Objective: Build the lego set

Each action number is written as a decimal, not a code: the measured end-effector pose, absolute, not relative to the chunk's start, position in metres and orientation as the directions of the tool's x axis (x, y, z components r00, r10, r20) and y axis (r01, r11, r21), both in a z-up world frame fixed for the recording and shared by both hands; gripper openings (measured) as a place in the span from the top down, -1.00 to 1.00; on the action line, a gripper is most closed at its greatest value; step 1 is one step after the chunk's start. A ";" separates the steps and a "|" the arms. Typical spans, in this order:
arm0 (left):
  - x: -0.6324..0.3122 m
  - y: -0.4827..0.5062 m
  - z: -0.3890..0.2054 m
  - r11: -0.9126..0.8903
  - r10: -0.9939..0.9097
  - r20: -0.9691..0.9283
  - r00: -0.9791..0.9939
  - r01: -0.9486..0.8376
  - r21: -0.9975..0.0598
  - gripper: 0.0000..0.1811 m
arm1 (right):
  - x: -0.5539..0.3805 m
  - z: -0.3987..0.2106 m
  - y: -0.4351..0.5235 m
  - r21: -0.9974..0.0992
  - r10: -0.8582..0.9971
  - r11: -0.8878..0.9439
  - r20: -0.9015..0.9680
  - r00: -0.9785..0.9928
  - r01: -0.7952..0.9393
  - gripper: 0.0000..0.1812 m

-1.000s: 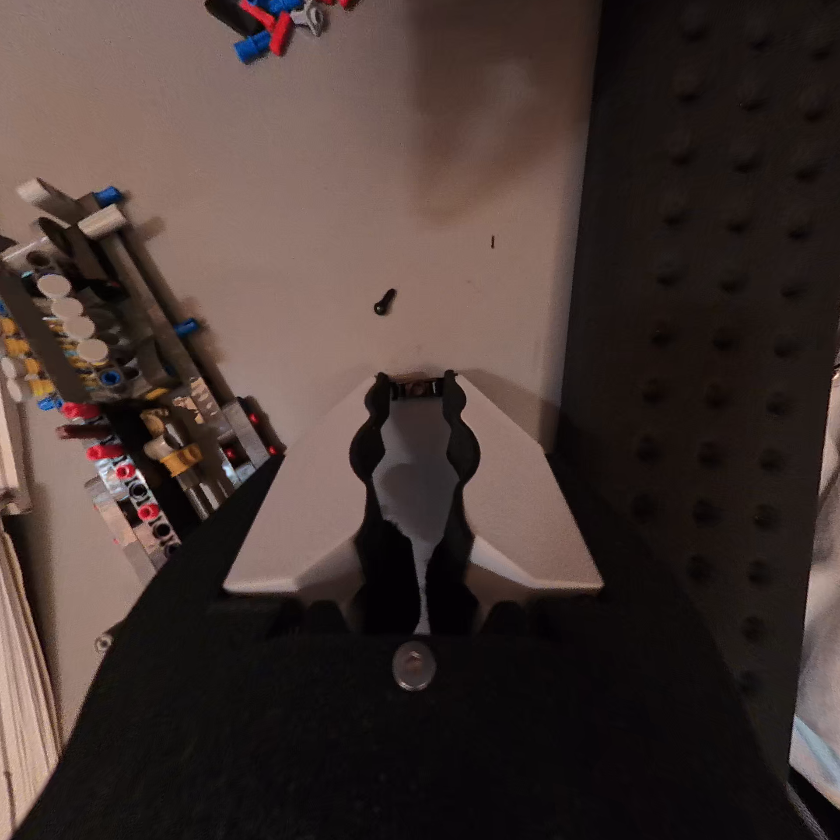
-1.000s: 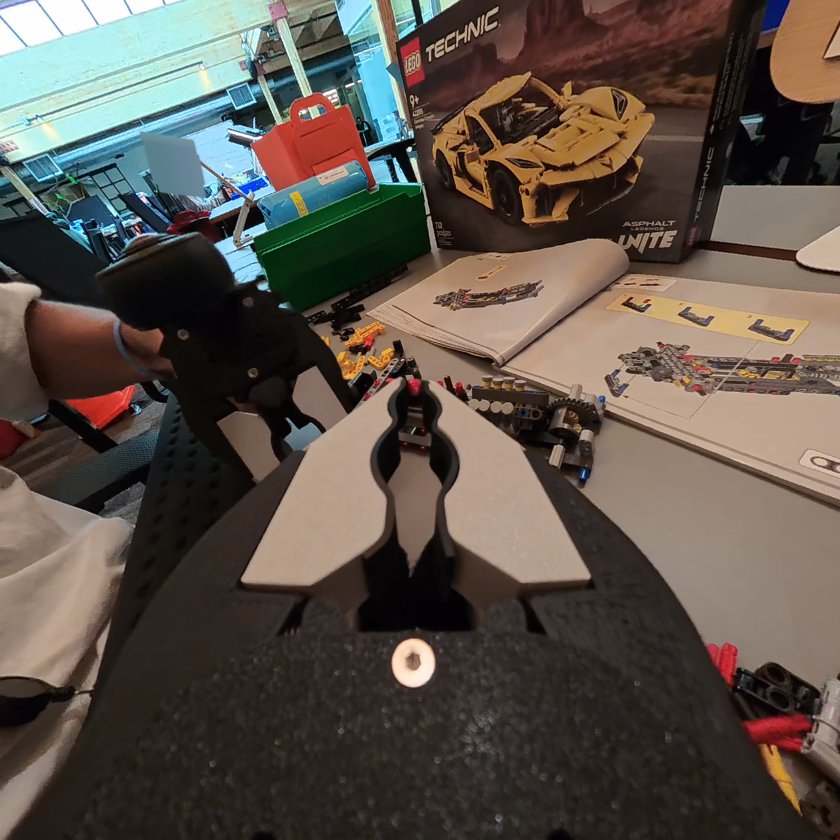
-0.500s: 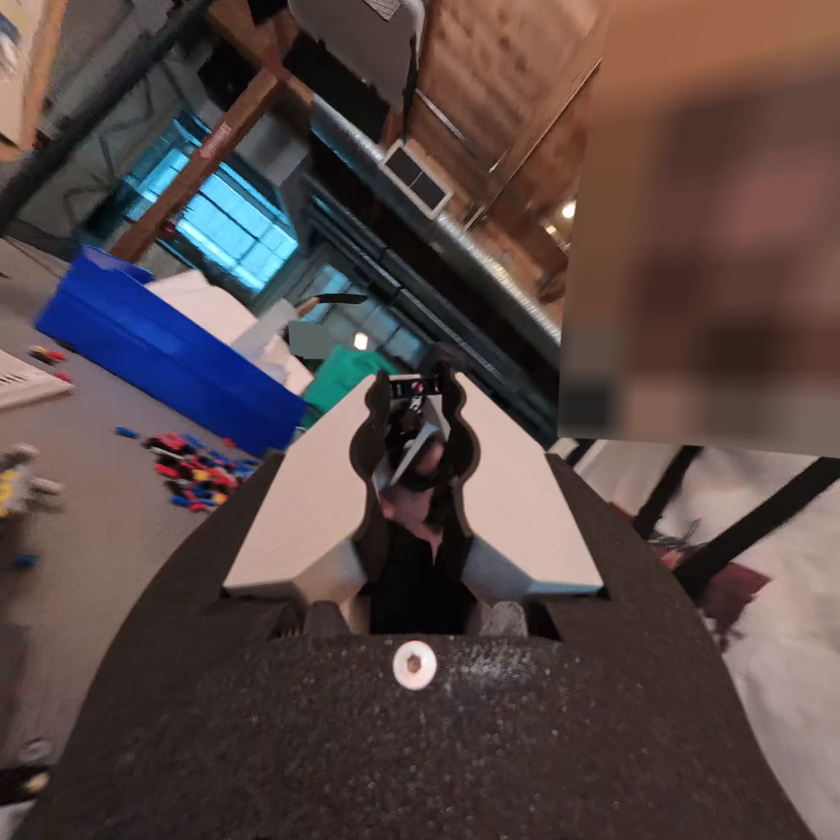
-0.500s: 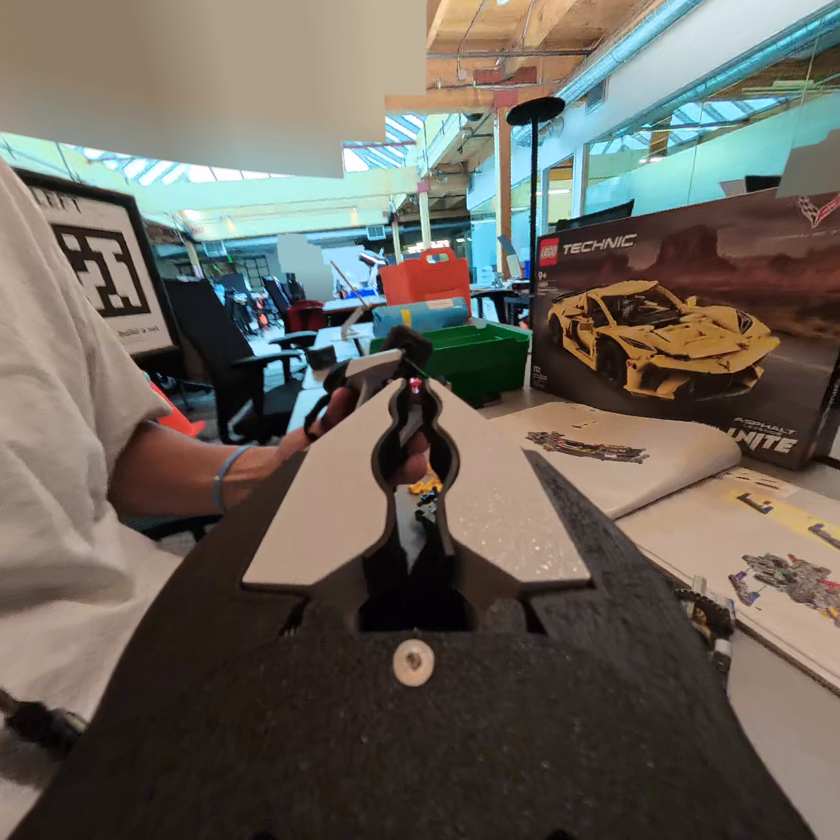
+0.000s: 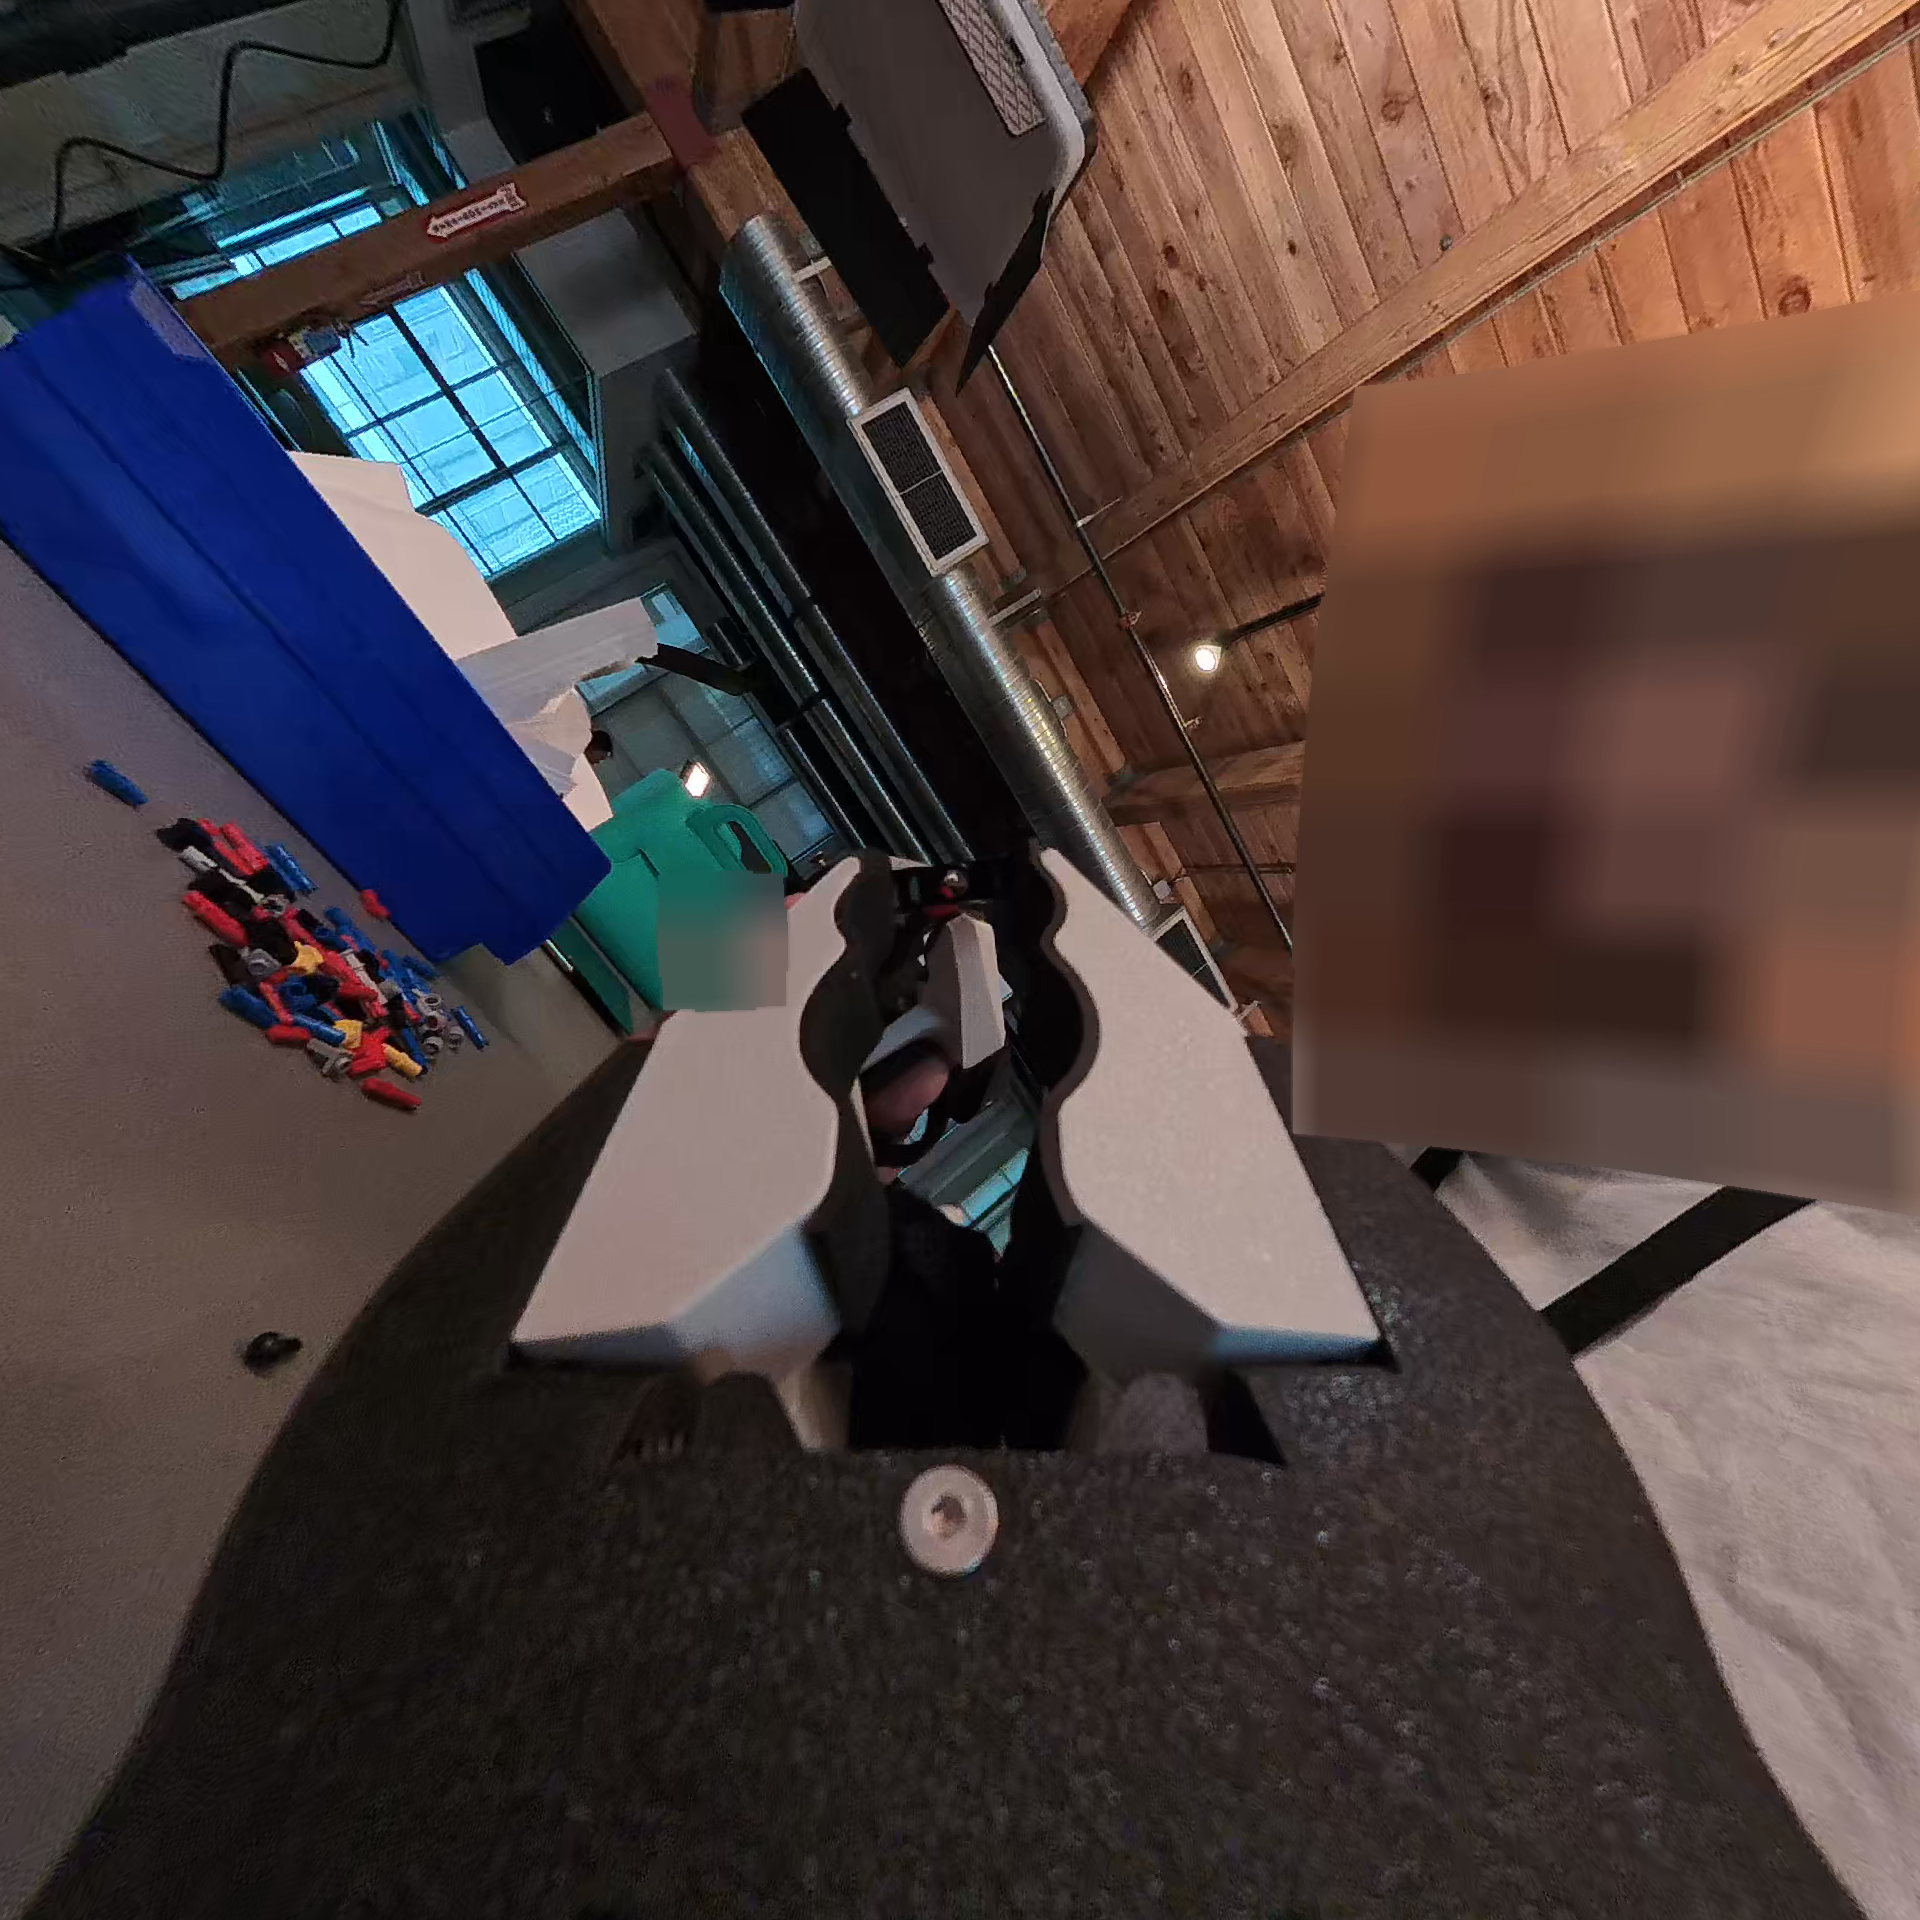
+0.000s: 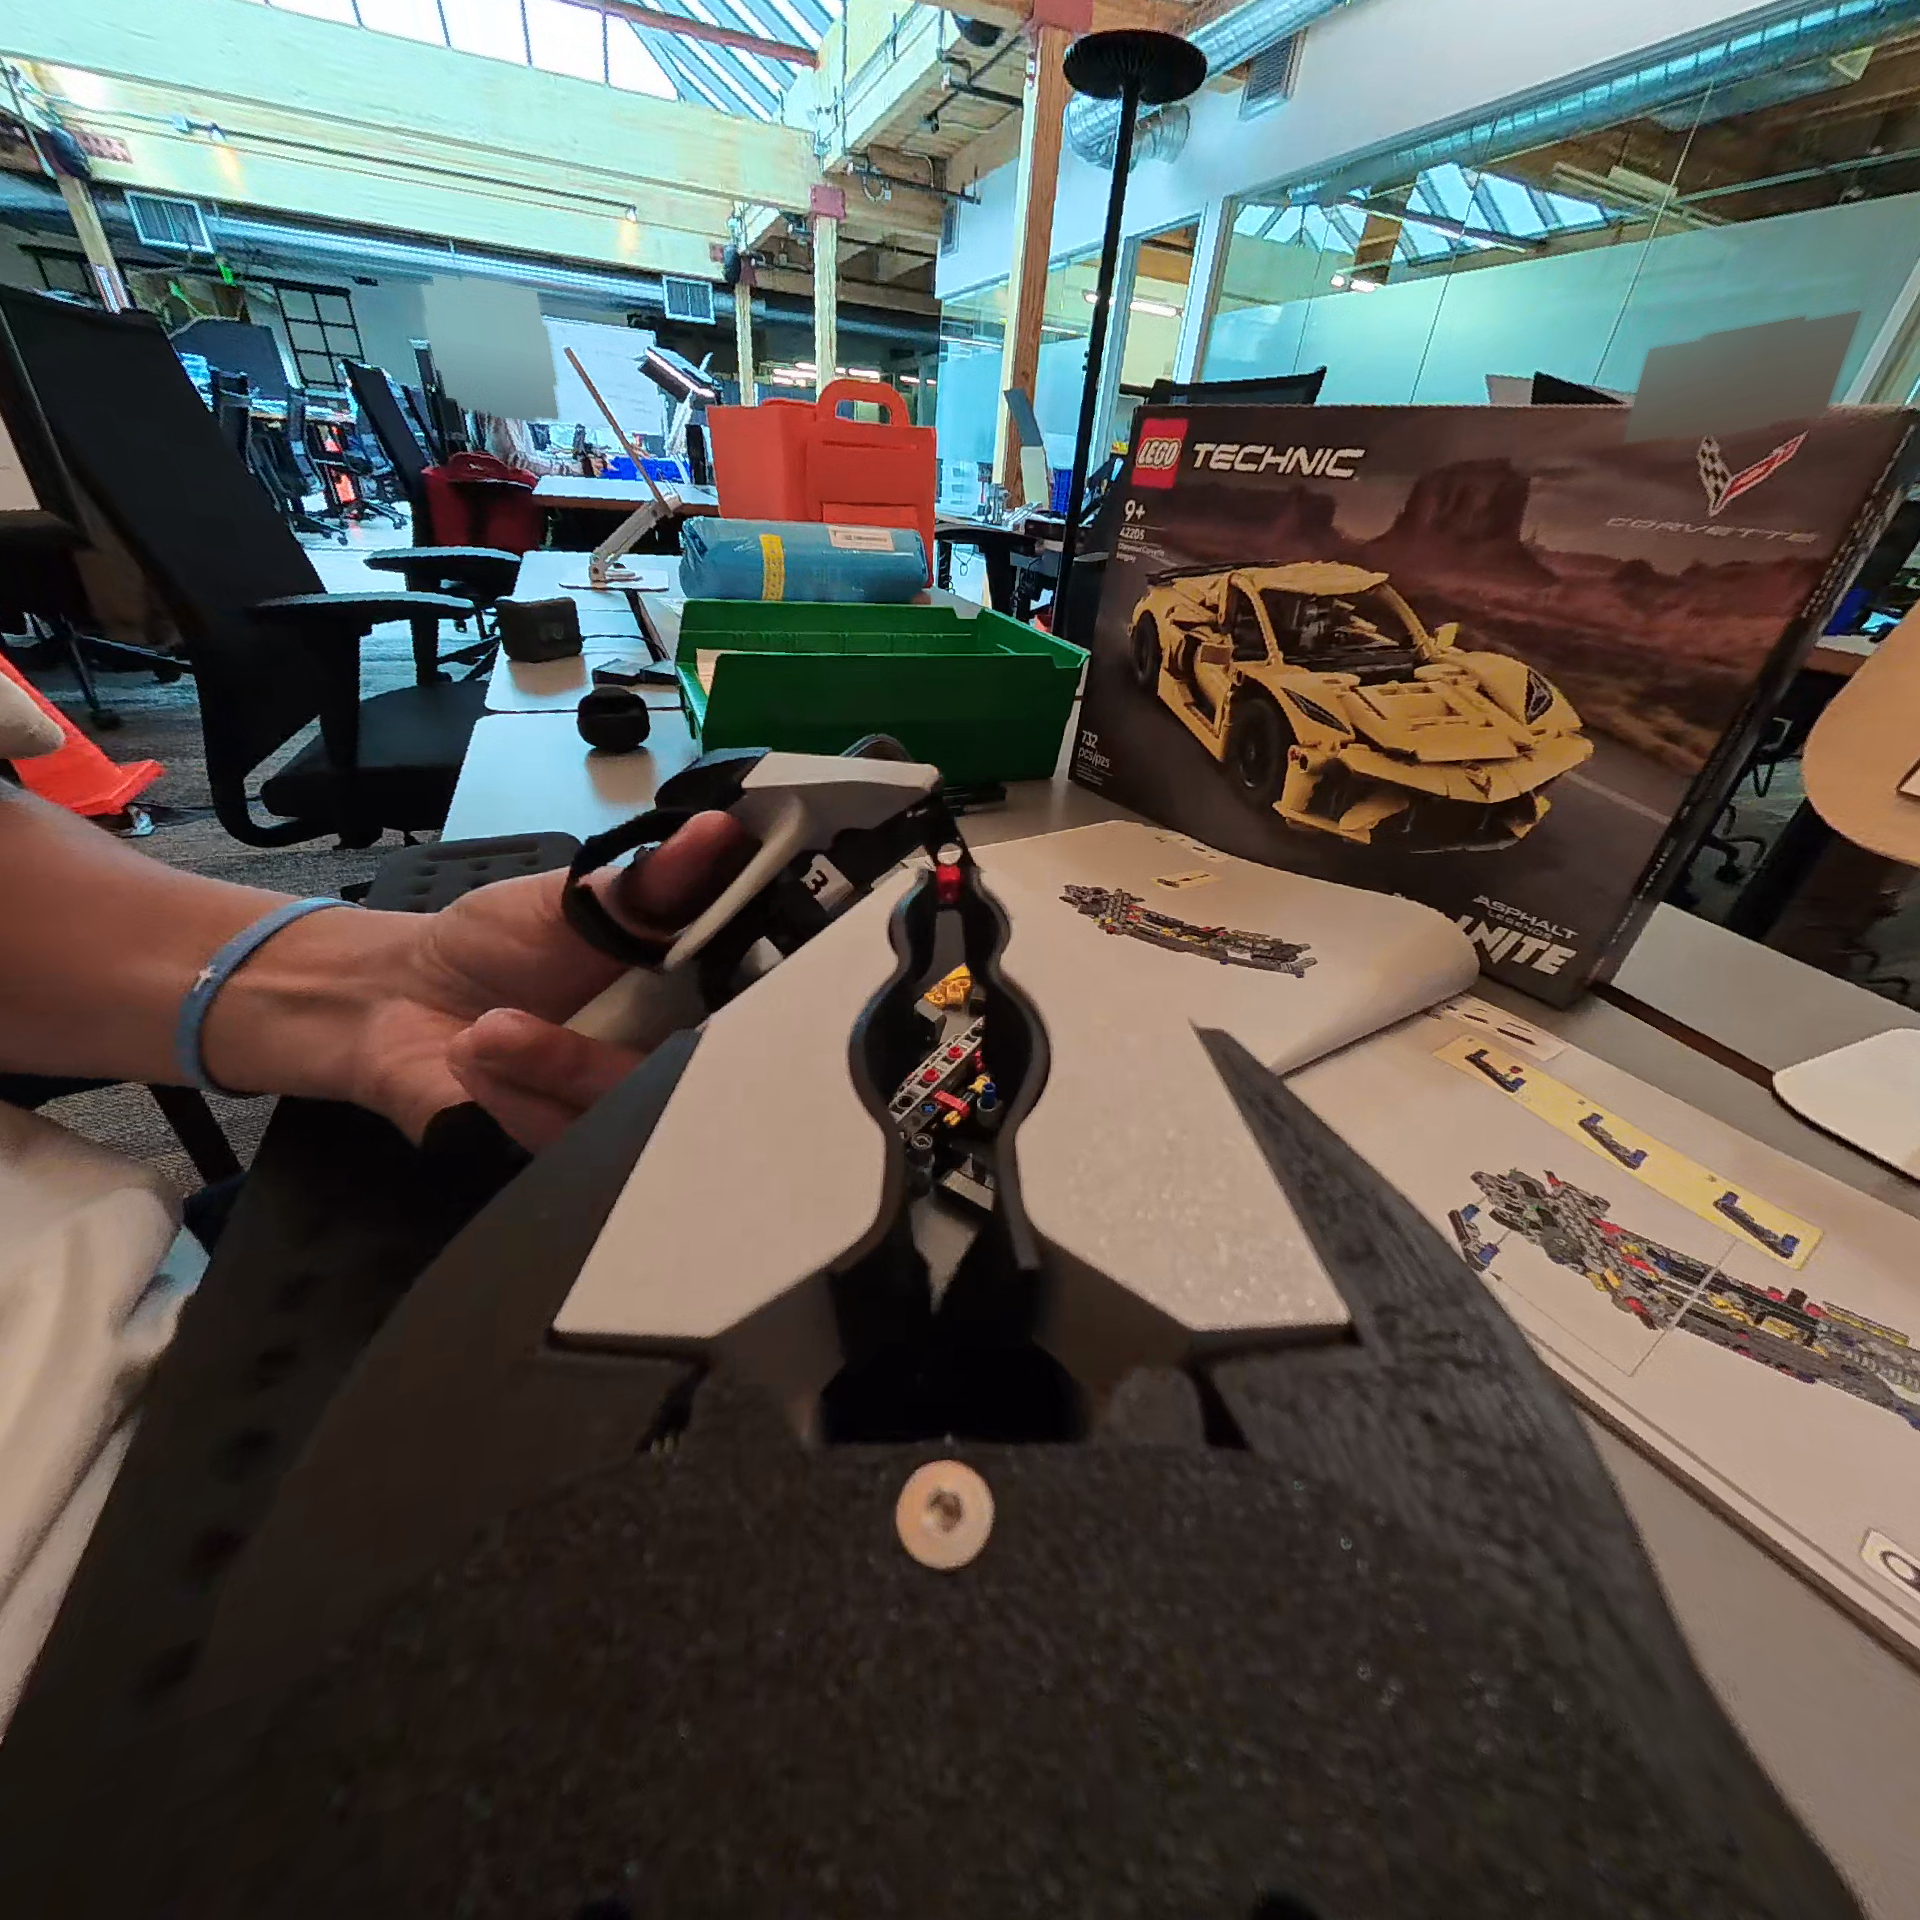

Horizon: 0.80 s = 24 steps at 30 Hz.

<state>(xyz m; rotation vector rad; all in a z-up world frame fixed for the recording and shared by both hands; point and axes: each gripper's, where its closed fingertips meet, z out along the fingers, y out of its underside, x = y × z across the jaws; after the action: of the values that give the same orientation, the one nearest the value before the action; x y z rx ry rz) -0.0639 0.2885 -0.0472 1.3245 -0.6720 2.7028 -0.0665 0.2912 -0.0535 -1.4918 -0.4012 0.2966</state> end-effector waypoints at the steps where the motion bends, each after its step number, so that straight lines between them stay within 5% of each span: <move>1: -0.064 0.288 -0.047 -0.903 -0.142 0.766 -0.627 -0.235 -0.360 0.78 | -0.067 -0.053 0.291 -0.996 0.430 0.064 0.078 0.899 0.056 0.97; 24: -0.063 0.286 -0.057 -0.848 -0.276 0.770 -0.575 -0.231 -0.476 0.77 | -0.067 -0.059 0.293 -0.985 0.373 0.064 0.172 0.912 0.160 0.97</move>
<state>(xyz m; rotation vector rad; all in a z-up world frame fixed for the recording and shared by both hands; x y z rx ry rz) -0.0634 0.2858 -0.0566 1.4597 -0.8717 2.6730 -0.0674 0.2928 -0.0591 -1.5129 -0.4363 0.1689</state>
